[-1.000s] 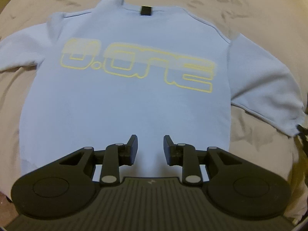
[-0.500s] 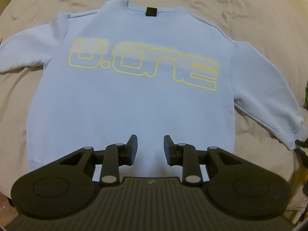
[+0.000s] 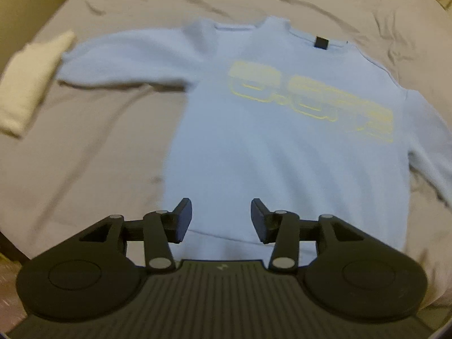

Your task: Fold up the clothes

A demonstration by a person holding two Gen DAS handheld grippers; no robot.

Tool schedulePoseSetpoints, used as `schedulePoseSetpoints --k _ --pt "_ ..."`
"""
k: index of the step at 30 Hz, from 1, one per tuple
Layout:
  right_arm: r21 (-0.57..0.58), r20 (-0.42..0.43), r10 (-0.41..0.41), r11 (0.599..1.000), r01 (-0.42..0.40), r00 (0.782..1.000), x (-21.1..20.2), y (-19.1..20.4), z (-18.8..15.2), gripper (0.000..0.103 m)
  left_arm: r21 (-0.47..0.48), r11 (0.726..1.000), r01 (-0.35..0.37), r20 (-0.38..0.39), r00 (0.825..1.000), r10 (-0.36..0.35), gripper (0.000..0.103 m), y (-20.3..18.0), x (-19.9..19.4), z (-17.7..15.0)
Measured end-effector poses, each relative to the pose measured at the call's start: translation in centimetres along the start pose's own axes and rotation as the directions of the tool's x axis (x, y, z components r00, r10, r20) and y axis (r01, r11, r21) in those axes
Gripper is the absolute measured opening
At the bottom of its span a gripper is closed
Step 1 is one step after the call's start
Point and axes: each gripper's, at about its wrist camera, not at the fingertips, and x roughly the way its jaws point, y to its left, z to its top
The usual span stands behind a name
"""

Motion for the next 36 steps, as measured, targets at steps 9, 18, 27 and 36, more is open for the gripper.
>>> schedulePoseSetpoints --k 9,18,27,36 --pt "-0.193 0.028 0.148 0.971 -0.14 0.989 -7.0 11.3 -11.6 0.089 0.148 0.989 -0.005 0.093 0.996 -0.009 0.065 4.5 -6.5 -1.3" --pt "-0.251 0.063 0.147 0.96 -0.127 0.987 -11.8 14.1 -16.7 0.09 0.228 0.973 0.029 0.133 0.989 -0.06 0.065 5.2 -9.7 -3.7" --pt "-0.295 0.068 0.11 0.952 -0.086 0.992 -12.8 15.6 -18.8 0.09 0.228 0.972 0.062 0.131 0.987 -0.094 0.068 6.8 -10.2 -4.5" --pt "-0.354 0.035 0.085 0.933 -0.067 0.996 -12.0 16.8 -19.2 0.09 0.22 0.974 0.058 0.101 0.991 -0.082 0.069 6.5 -9.0 -5.3"
